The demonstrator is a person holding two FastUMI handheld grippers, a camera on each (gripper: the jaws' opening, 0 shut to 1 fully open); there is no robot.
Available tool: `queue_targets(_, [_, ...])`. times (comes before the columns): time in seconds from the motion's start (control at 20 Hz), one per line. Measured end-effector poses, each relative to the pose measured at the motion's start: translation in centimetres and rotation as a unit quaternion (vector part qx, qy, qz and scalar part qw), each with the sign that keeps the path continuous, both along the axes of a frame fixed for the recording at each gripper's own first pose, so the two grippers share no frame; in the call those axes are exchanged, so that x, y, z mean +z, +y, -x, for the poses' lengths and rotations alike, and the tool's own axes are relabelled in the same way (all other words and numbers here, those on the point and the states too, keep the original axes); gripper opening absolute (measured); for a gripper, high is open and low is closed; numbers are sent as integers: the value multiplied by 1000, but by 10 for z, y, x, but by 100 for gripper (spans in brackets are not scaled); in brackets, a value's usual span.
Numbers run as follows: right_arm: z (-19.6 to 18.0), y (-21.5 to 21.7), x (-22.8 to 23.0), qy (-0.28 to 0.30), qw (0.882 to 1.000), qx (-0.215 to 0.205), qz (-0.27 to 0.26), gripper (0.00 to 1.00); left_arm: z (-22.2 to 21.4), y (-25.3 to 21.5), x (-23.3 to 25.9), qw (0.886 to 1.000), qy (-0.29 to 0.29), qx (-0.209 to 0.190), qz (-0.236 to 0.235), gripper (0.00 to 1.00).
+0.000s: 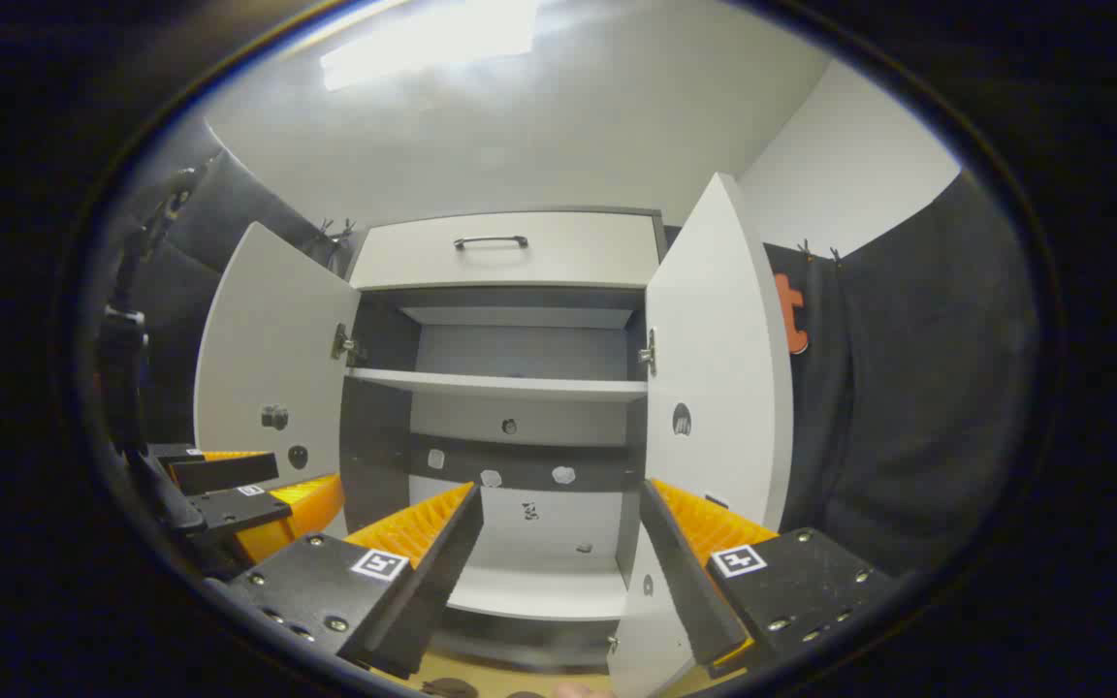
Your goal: Grab one shoe with the right hand and put it into the shoe cabinet, grab the other shoe with the left hand and put it into the shoe cabinet; then close the right door with the right hand and the left door with the left hand.
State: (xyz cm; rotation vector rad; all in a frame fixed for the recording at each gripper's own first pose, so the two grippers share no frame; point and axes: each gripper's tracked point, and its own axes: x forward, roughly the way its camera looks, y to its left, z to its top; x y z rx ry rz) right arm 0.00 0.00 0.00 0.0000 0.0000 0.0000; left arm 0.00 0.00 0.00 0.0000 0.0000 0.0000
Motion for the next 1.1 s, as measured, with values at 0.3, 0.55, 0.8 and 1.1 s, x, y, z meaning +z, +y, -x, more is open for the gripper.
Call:
queue_targets(0.3, [2,16,-45,33,999,10,8,98,3,25,5,1000,-6,16,-3,99])
queue_targets(0.55, [14,33,-137,116,993,23,-2,98,6,51,6,1000,-5,30,-6,99])
queue_targets(0.8, [40,41,-255,205,978,20,-19,98,10,74,0,999,0,38,-7,99])
queue_targets(1.1, [86,44,-378,309,951,-1,-21,98,14,93,-10,999,5,32,-2,99])
